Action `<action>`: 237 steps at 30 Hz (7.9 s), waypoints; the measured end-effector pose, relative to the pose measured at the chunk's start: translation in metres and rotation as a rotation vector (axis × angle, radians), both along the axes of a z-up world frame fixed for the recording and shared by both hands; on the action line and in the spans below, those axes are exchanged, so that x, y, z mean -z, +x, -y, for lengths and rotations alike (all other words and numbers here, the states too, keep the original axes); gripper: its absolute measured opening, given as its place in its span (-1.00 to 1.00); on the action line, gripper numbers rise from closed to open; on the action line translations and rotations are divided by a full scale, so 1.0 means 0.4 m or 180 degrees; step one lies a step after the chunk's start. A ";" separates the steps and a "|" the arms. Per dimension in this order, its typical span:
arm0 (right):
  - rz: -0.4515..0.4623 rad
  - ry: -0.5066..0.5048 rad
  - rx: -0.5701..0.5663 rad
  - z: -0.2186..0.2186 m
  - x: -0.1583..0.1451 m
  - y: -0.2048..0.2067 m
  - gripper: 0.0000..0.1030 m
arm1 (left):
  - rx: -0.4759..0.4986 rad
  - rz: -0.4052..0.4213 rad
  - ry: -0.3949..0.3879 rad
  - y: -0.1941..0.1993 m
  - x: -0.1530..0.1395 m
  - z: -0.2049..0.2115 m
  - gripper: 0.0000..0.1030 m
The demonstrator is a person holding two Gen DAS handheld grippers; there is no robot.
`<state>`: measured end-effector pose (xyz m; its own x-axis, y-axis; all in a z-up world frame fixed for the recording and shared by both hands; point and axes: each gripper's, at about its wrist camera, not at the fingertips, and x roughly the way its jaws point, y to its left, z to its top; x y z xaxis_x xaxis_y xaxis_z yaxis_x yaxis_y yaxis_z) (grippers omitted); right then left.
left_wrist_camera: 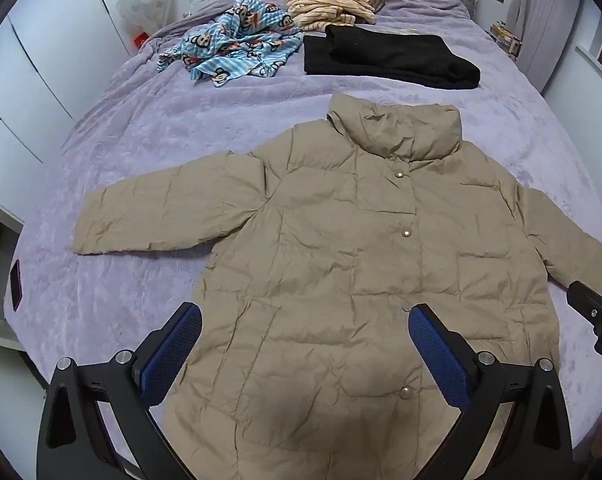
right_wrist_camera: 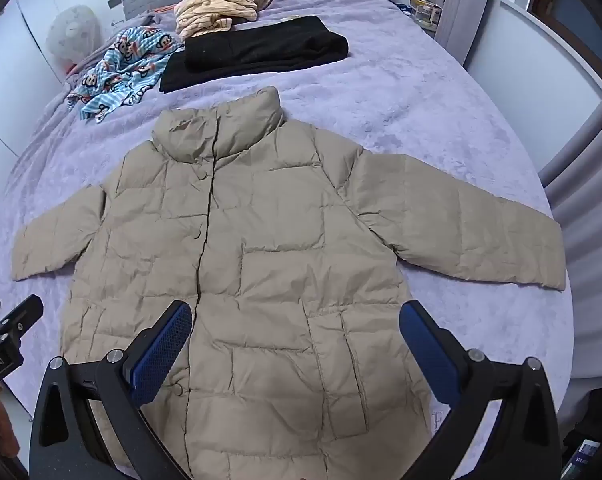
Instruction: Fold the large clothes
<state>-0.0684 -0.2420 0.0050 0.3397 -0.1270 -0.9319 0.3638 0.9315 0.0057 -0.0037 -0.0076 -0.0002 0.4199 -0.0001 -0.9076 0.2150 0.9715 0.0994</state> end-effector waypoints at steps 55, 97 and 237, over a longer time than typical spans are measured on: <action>0.0041 0.0000 0.0006 0.011 -0.011 0.016 1.00 | -0.0074 -0.0187 -0.0225 0.039 0.000 0.007 1.00; 0.0038 0.0005 0.0005 0.014 -0.009 0.014 1.00 | -0.0073 -0.0187 -0.0221 0.038 0.004 0.001 1.00; 0.0442 0.0363 -0.0551 -0.142 0.267 0.261 0.61 | -0.0047 0.0210 -0.0747 0.423 0.342 -0.284 0.60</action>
